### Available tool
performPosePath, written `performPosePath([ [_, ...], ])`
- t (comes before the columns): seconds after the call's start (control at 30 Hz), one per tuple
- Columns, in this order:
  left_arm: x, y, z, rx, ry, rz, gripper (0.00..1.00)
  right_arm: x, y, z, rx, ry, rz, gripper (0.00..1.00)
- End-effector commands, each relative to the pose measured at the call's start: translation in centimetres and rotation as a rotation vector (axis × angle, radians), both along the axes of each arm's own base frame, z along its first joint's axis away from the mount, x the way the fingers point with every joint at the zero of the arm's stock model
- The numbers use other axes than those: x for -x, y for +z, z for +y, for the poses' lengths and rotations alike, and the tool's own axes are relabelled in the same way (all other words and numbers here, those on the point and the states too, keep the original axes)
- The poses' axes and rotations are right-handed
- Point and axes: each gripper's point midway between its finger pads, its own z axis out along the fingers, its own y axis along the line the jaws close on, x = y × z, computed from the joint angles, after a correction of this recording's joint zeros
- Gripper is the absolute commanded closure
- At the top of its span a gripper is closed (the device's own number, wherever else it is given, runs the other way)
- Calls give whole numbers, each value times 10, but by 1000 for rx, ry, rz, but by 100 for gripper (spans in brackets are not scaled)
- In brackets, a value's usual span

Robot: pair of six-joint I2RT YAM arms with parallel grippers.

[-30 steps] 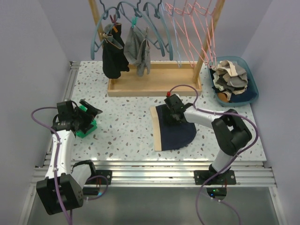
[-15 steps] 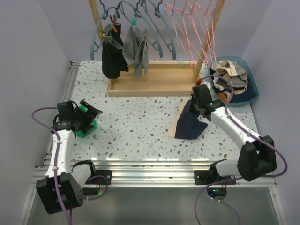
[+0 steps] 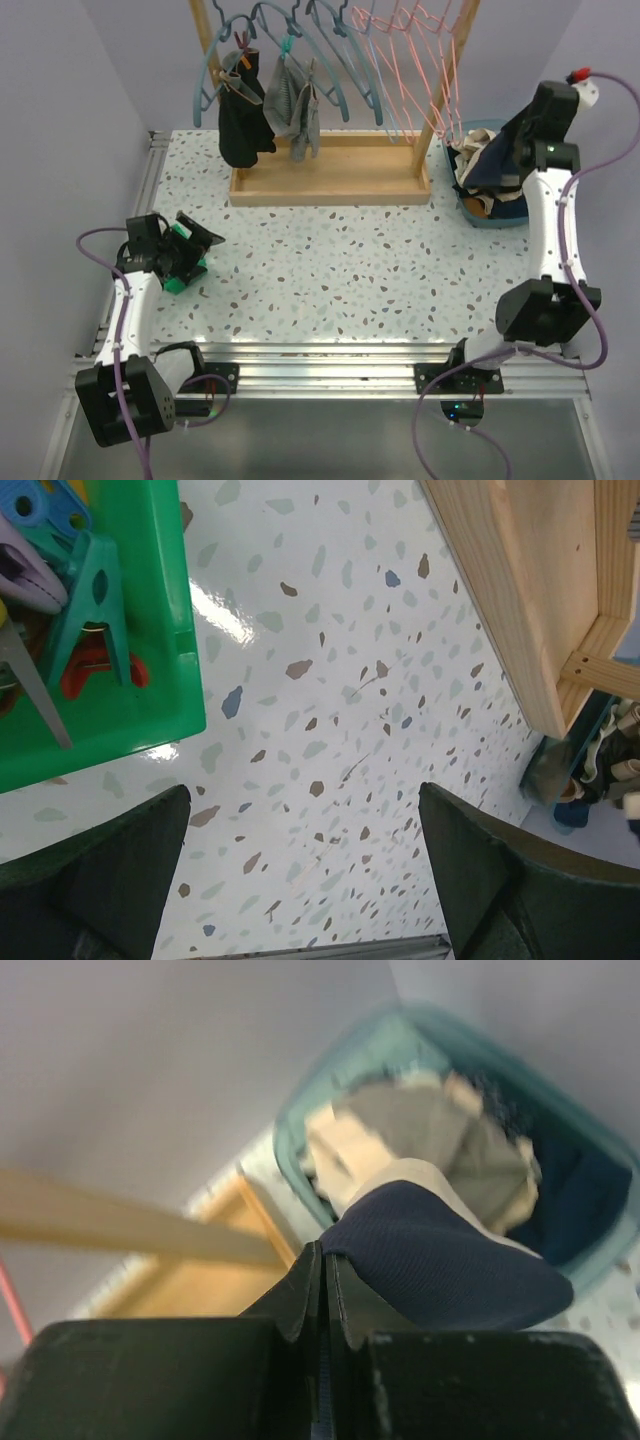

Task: Remove the underwear clipped to the hanger

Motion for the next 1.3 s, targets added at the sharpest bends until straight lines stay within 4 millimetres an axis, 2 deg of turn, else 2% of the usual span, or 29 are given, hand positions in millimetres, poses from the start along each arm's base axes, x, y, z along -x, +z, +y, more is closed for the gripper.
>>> performPosePath([
  [0.0,-7,3,-16,62,-83,-64,0,-50,55,-27,0,-47,-183,100],
  [0.03,-9,2,-18,83,-82,-68,0,-58,75,-30,22,-51,-236,100],
  [0.07,-12,4,-21,94,-91,-89,0,-70,85,-35,36,-58,-288,100],
  [0.1,-13,5,-25,118,-103,-95,0,-80,79,-42,48,-88,-291,100],
  [0.2,-18,8,-27,119,-126,-109,0,-99,81,-58,94,-145,-354,100],
  [0.27,-21,9,-28,113,-139,-112,0,-115,62,-69,144,-174,-337,100],
  [0.33,-22,8,-29,119,-144,-107,0,-130,20,-77,158,-197,-269,100],
  [0.4,-22,7,-31,128,-146,-103,0,-136,-16,-79,145,-205,-199,100],
  [0.43,-22,6,-31,132,-145,-97,0,-135,-53,-80,126,-220,-126,100],
  [0.5,-21,6,-32,133,-149,-93,0,-127,-88,-88,138,-288,-31,100],
  [0.57,-20,5,-34,132,-158,-88,0,-119,-136,-92,110,-333,75,100],
  [0.63,-20,3,-35,133,-159,-84,0,-119,-164,-86,70,-311,145,100],
  [0.67,-19,2,-35,136,-161,-83,0,-120,-189,-83,51,-302,201,100],
  [0.7,-19,2,-35,137,-162,-85,0,-129,-187,-77,12,-281,191,100],
  [0.73,-20,2,-36,140,-163,-86,0,-125,-199,-71,-16,-256,250,100],
  [0.77,-20,2,-37,146,-170,-91,0,-127,-216,-68,-30,-244,295,95],
  [0.8,-21,3,-38,152,-174,-94,0,-137,-204,-65,-47,-222,274,91],
  [0.83,-22,4,-38,152,-174,-98,0,-134,-207,-64,-49,-218,305,87],
  [0.87,-23,5,-38,155,-176,-108,0,-137,-202,-64,-48,-212,298,77],
  [0.93,-24,6,-39,160,-177,-114,0,-141,-179,-65,-29,-199,250,70],
  [0.97,-26,9,-40,164,-182,-127,0,-146,-164,-68,-16,-200,204,60],
  [1.0,-25,8,-41,175,-182,-126,0,-147,-136,-70,2,-194,149,55],
  [1.03,-28,10,-41,176,-182,-141,0,-149,-120,-72,12,-204,110,50],
  [1.07,-28,12,-43,184,-191,-150,0,-148,-104,-75,19,-212,77,36],
  [1.1,-29,13,-44,195,-193,-153,0,-147,-72,-77,32,-215,17,26],
  [1.17,-33,18,-46,203,-207,-176,0,-144,-36,-79,57,-217,-53,2],
  [1.23,-38,28,-46,203,-220,-207,0,-134,16,-76,86,-197,-140,2],
  [1.27,-41,35,-47,203,-232,-228,0,-129,31,-74,93,-189,-165,2],
])
